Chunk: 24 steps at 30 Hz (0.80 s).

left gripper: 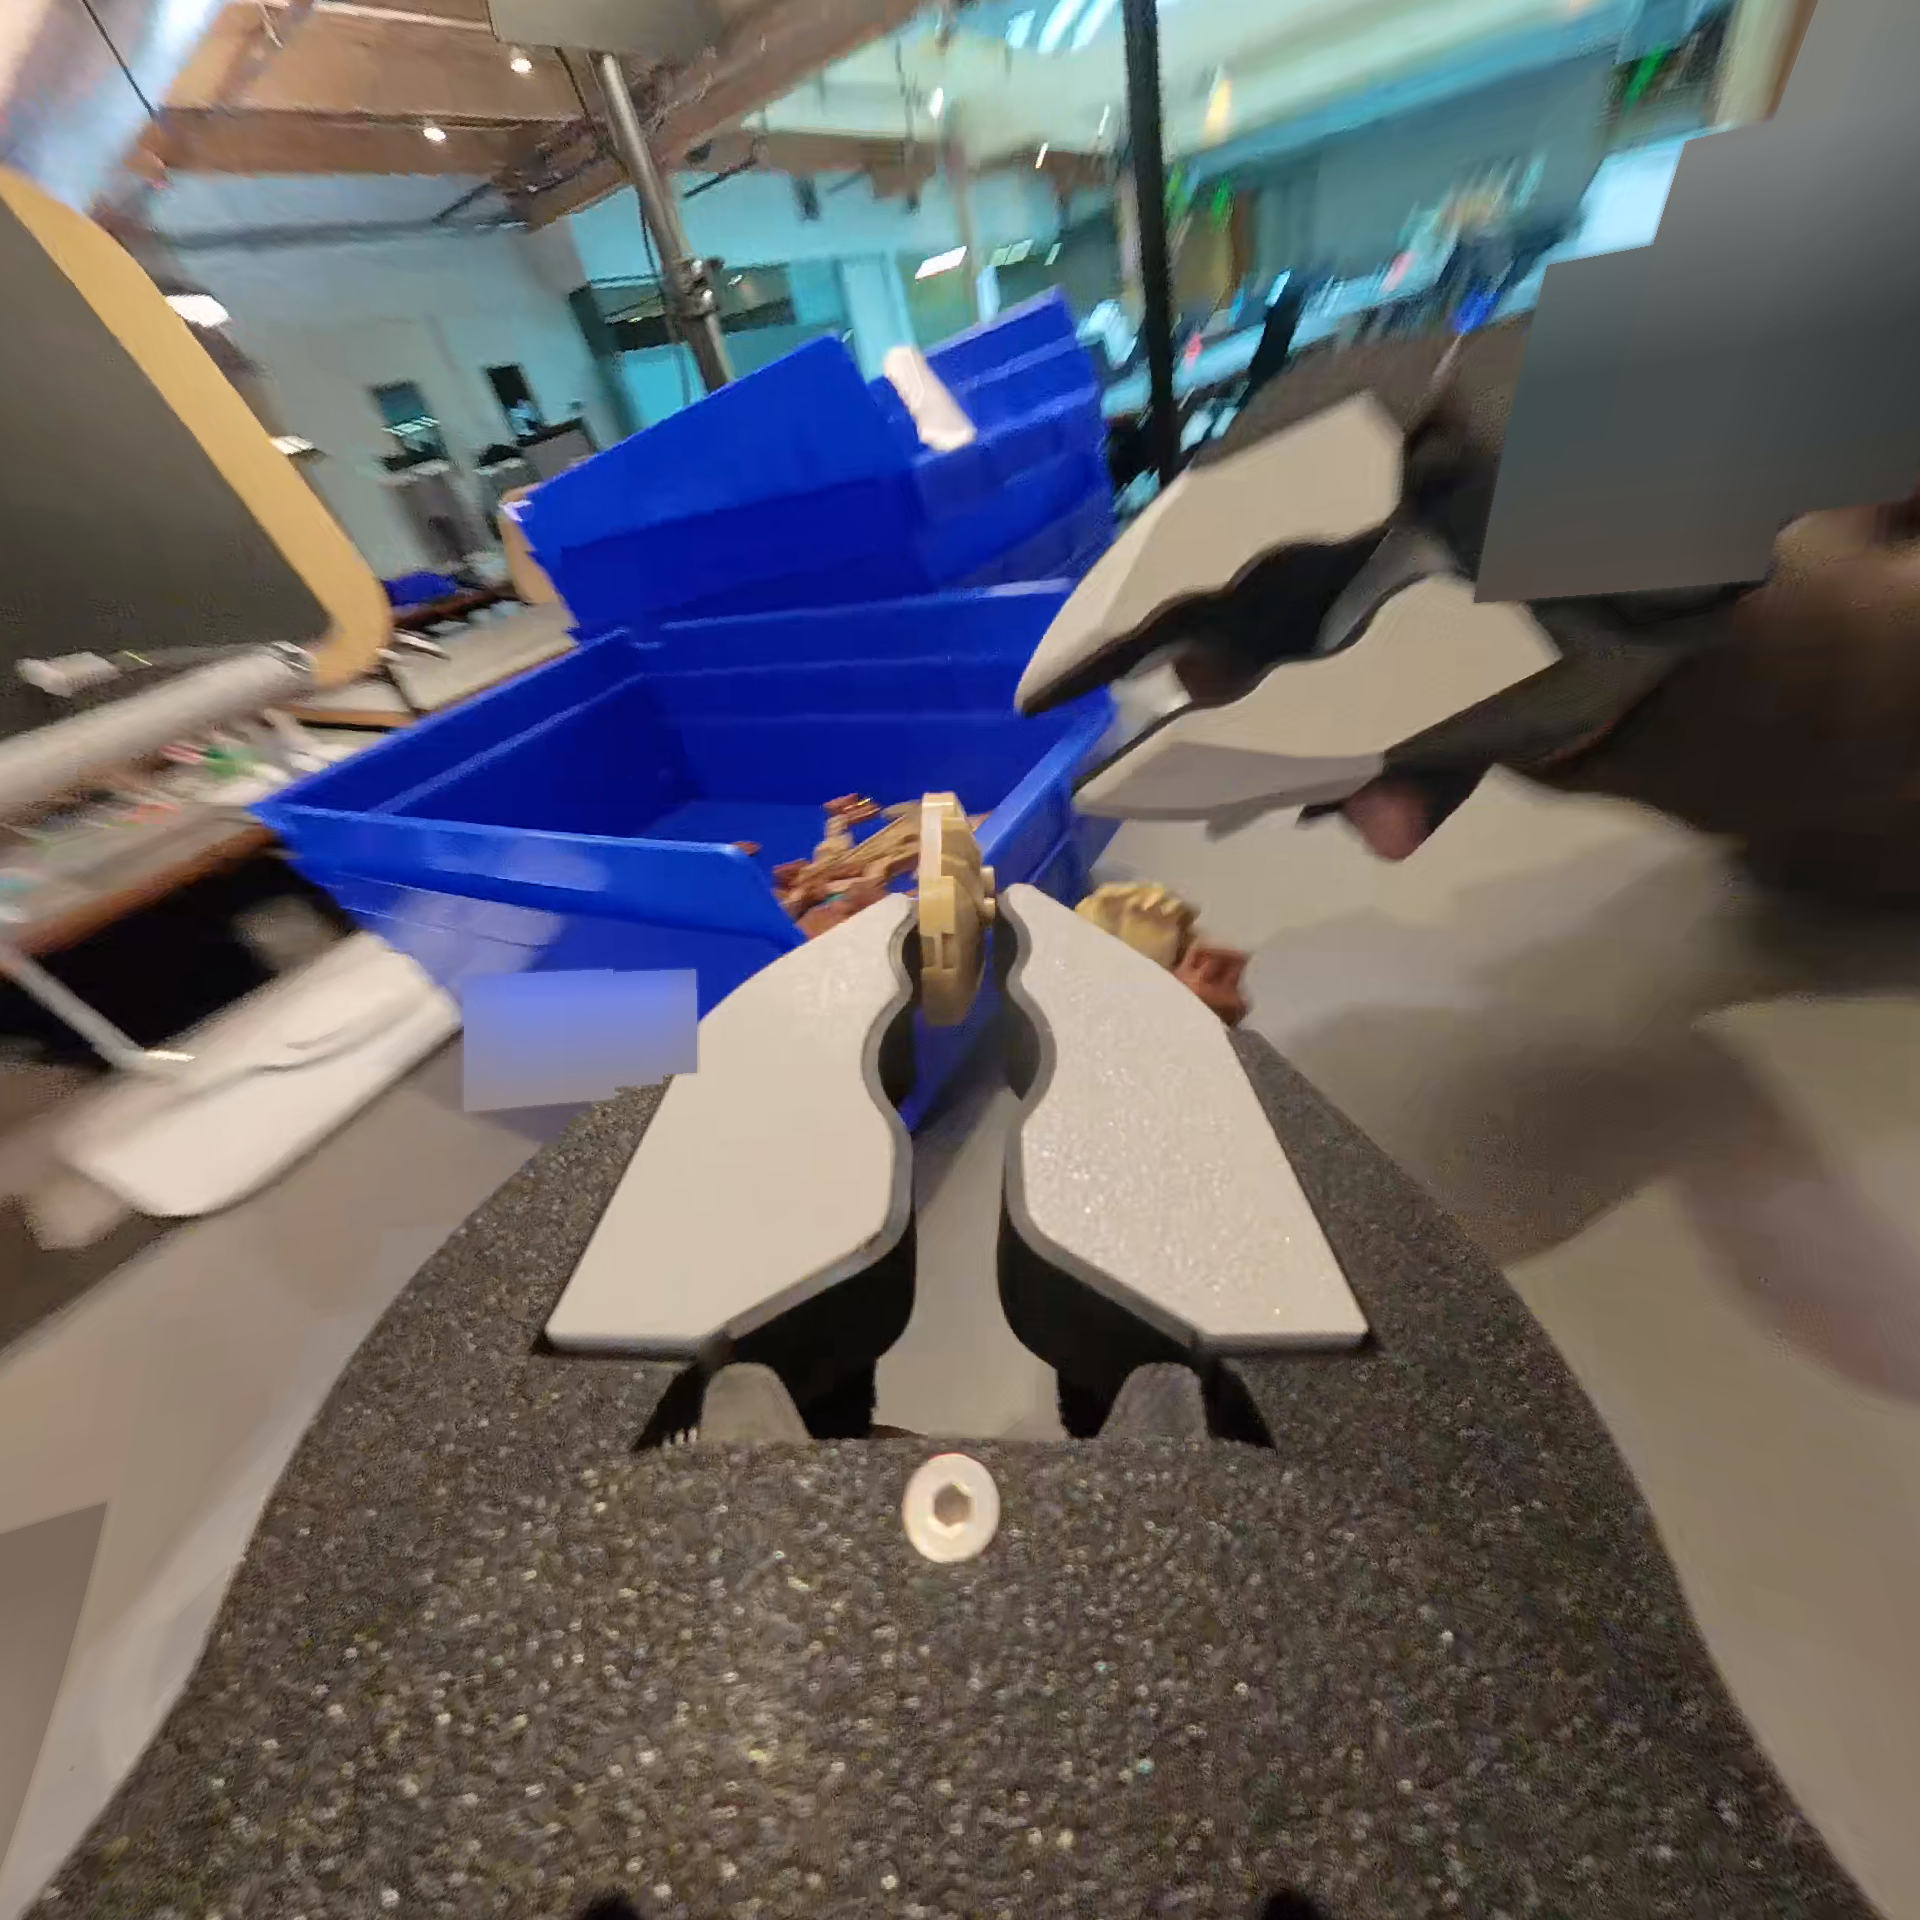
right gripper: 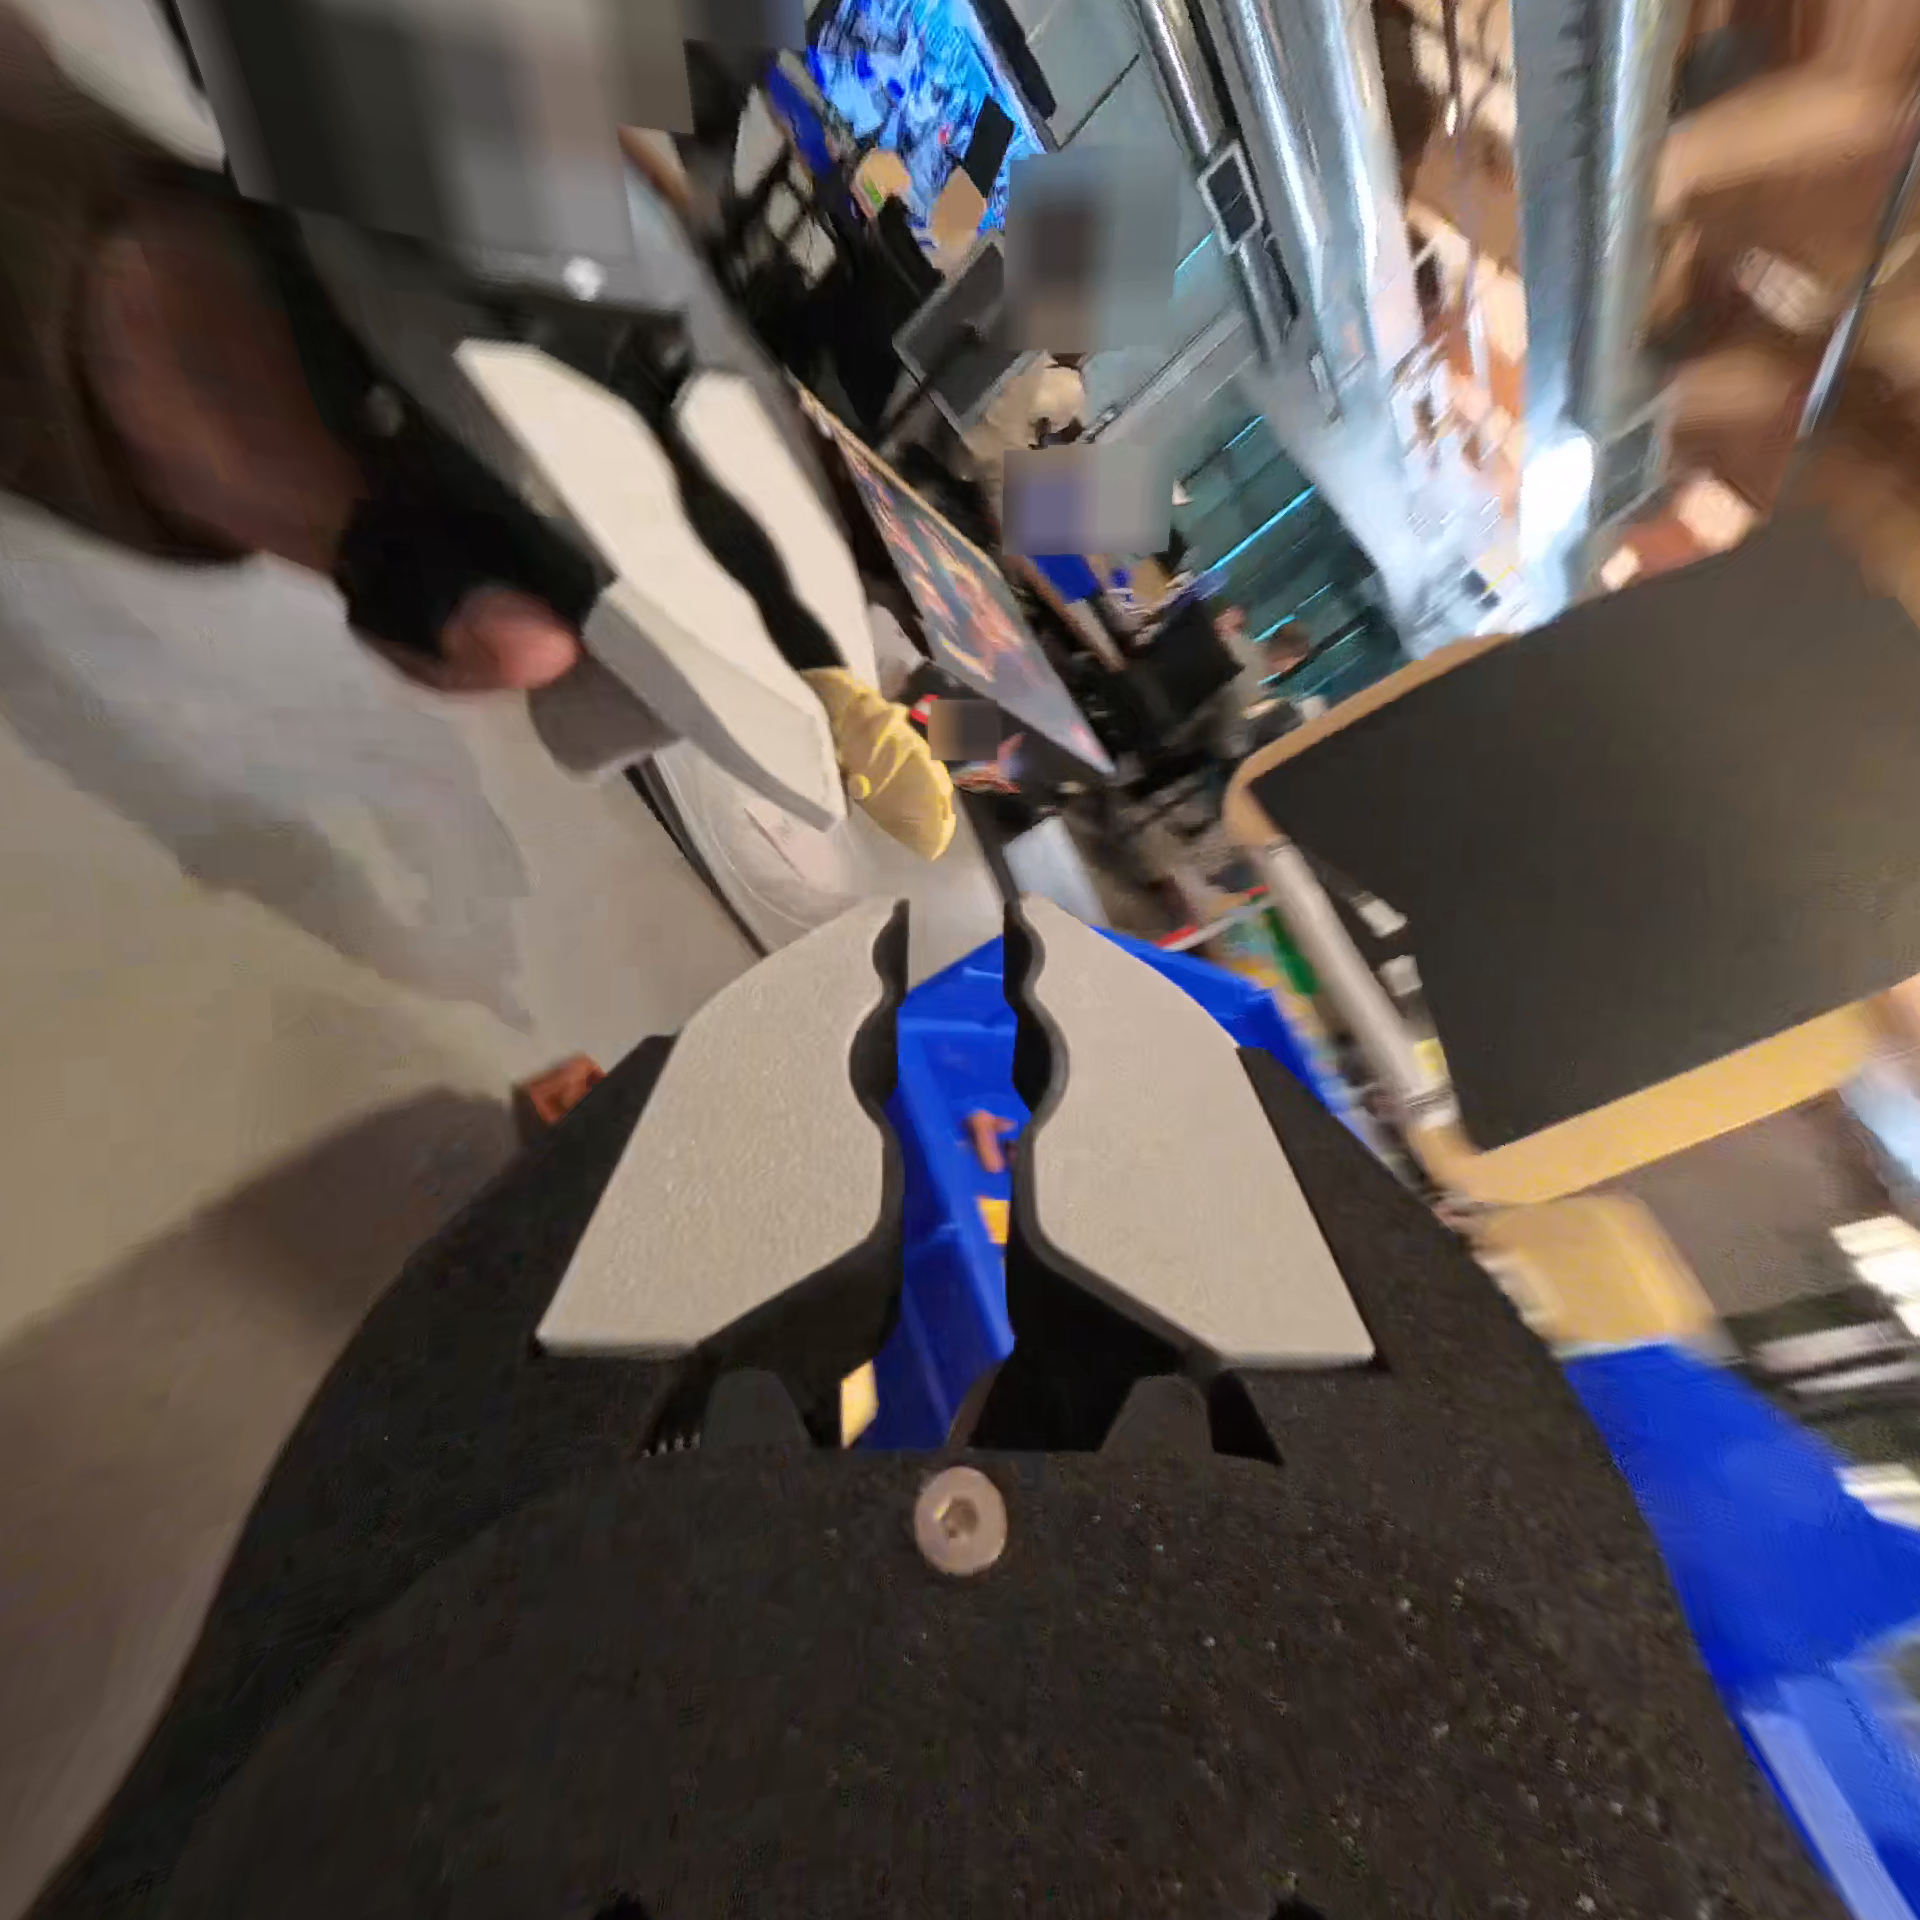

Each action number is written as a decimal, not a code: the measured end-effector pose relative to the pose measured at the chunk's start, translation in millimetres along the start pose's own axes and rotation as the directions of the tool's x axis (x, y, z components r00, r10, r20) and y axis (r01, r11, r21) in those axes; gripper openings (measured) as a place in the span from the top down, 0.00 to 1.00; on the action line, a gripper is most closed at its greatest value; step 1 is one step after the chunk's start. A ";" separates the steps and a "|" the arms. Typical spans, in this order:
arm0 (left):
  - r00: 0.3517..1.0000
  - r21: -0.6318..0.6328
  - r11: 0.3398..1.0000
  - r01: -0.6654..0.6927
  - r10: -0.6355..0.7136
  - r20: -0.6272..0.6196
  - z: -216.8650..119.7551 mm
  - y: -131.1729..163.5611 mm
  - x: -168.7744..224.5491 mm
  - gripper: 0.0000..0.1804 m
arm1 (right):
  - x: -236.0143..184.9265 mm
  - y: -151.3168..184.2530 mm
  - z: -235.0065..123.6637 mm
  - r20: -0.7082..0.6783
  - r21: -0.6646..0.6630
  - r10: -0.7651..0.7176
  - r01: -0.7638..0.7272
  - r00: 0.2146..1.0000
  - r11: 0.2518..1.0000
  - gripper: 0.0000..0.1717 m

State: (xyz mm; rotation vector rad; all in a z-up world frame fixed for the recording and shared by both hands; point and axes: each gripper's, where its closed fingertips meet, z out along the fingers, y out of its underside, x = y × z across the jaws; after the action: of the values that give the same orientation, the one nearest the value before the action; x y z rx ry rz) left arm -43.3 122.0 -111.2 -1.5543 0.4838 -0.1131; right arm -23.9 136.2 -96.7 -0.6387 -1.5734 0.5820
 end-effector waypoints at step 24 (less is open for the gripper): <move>0.983 -0.158 0.987 -0.042 0.012 -0.184 6.1 21.5 35.8 0.93 | -30.3 12.6 12.9 -0.054 -0.223 -0.705 0.680 0.707 0.699 0.90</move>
State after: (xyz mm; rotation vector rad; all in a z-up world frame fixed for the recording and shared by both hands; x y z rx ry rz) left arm -13.7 115.2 -140.6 -1.7033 0.6724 -0.2011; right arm -33.8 124.1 -128.3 -0.1633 -1.6020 -0.1893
